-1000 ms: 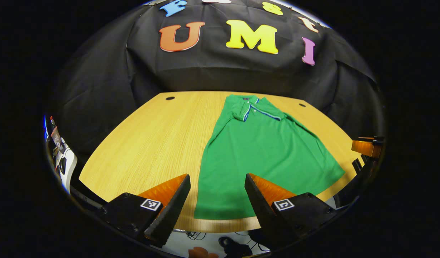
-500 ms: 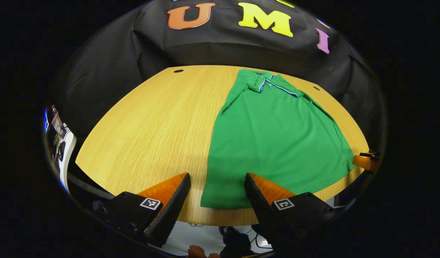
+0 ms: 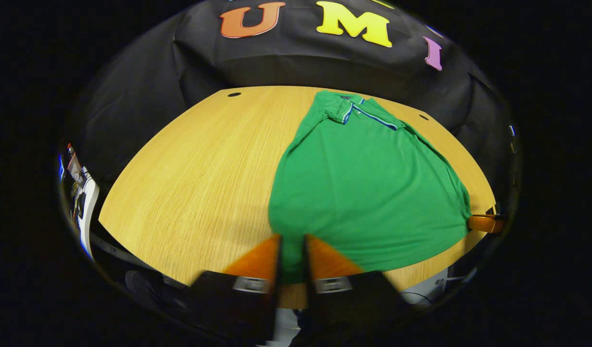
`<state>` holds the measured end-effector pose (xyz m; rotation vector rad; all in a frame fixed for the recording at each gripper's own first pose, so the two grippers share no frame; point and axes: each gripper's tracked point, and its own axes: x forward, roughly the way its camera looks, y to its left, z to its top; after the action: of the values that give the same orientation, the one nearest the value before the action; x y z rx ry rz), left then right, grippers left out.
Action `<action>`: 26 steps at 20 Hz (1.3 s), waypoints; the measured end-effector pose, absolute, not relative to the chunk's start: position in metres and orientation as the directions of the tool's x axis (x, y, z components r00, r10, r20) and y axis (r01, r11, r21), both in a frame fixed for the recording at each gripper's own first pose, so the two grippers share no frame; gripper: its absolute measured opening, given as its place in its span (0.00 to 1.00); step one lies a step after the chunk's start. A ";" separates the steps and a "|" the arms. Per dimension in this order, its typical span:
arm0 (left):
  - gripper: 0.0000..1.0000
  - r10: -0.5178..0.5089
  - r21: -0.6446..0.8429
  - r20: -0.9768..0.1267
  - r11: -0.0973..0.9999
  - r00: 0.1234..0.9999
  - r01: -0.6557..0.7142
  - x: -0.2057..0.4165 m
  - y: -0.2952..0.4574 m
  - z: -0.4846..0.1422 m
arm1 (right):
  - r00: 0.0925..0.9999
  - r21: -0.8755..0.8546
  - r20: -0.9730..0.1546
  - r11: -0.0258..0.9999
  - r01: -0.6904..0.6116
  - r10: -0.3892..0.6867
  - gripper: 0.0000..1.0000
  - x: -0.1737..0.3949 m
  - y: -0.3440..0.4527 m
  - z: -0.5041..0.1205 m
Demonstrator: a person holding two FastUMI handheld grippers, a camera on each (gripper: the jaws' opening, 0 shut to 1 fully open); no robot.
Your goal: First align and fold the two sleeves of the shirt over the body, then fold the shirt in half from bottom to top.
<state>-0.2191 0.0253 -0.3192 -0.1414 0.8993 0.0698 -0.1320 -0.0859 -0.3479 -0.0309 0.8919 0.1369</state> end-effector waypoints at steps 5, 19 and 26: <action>0.03 -0.018 -0.152 -0.787 0.974 0.616 -0.166 -0.214 0.024 -0.314 | 0.624 0.073 -0.769 0.989 -0.127 0.137 0.04 -0.127 -0.079 -0.347; 0.03 -0.030 -0.189 -0.769 0.965 0.639 -0.182 -0.199 0.025 -0.291 | 0.681 0.082 -0.714 0.985 -0.149 0.162 0.04 -0.113 -0.073 -0.315; 0.03 -0.036 -0.206 -0.732 0.964 0.681 -0.170 -0.162 0.027 -0.265 | 0.711 0.113 -0.675 0.980 -0.162 0.196 0.04 -0.077 -0.060 -0.286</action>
<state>-0.1623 0.0271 -0.2648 -0.2674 0.8213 0.0764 -0.0772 -0.0602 -0.2856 0.0470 0.7539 0.1985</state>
